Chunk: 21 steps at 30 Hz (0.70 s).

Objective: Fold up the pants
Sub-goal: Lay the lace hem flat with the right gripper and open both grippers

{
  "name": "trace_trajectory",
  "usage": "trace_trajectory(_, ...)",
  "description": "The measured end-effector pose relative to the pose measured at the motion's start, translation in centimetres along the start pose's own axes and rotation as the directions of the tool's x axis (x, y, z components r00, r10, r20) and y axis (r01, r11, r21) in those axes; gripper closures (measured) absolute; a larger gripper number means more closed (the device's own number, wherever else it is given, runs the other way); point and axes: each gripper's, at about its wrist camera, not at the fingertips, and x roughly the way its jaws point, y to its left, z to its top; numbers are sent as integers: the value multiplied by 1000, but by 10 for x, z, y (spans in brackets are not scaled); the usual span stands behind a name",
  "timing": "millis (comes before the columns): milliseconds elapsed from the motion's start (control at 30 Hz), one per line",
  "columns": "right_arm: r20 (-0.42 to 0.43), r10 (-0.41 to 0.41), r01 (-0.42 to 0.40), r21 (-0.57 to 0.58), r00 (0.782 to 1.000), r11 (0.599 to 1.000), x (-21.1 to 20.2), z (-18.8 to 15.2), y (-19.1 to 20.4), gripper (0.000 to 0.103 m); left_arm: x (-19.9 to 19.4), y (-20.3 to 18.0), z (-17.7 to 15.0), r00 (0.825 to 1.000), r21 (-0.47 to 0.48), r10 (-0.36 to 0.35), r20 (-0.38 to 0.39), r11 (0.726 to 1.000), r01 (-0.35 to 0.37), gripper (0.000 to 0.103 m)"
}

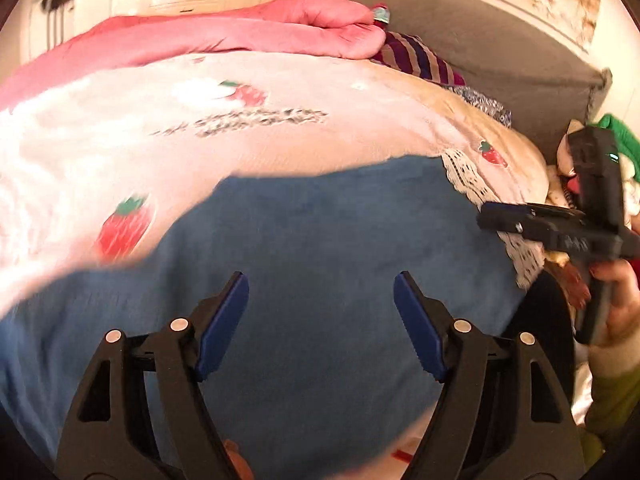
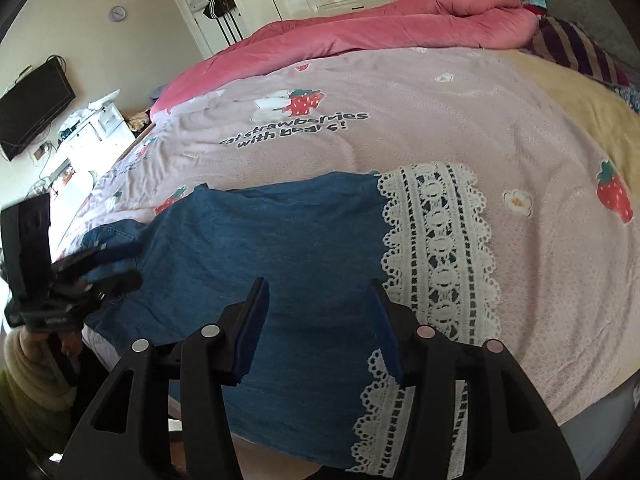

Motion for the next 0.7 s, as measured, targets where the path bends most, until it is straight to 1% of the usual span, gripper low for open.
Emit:
trace_trajectory(67, -4, -43, 43, -13, 999, 999, 5, 1, -2, 47, 27, 0, 15, 998, -48, -41, -57, 998, 39, 35)
trace_trajectory(100, -6, -60, 60, -6, 998, 998, 7, 2, -5, 47, 38, 2, 20, 996, -66, -56, -70, 997, 51, 35)
trace_trajectory(133, -6, -66, 66, -1, 998, 998, 10, 2, -8, 47, 50, 2, 26, 995, -70, -51, -81, 996, 46, 36)
trace_trajectory(200, -3, -62, 62, 14, 998, 998, 15, 2, -13, 45, 67, 2, 31, 995, -50, -15, -94, 999, 11, 35)
trace_trajectory(233, -4, -55, 55, 21, 998, 998, 18, 2, -16, 45, 76, 3, 33, 994, -41, 14, -104, 999, -18, 35)
trace_trajectory(267, -4, -56, 56, 22, 998, 998, 20, 2, -18, 45, 80, 4, 35, 994, -37, 24, -106, 999, -28, 35)
trace_trajectory(433, -25, -38, 38, 38, 999, 999, 26, 3, -24, 44, 87, 5, 33, 994, -30, 34, -105, 999, -38, 34)
trace_trajectory(467, -16, -25, 25, 32, 1000, 999, 21, 8, -22, 43, 86, 5, 32, 994, -25, 37, -102, 999, -39, 34)
trace_trajectory(533, 43, -10, 8, 51, 999, 999, 6, 17, -26, 41, 85, 6, 33, 995, -26, 34, -98, 999, -37, 34)
trace_trajectory(600, 106, -13, 3, 98, 994, 995, -6, 31, -37, 31, 87, 7, 34, 995, -27, 33, -96, 999, -36, 33)
trace_trajectory(633, 110, -22, 7, 135, 994, 991, -5, 40, -48, 30, 87, 7, 34, 995, -24, 35, -95, 999, -38, 33)
trace_trajectory(700, 75, -36, 20, 208, 996, 978, 8, 51, -67, 30, 87, 5, 34, 994, -17, 46, -94, 999, -48, 33)
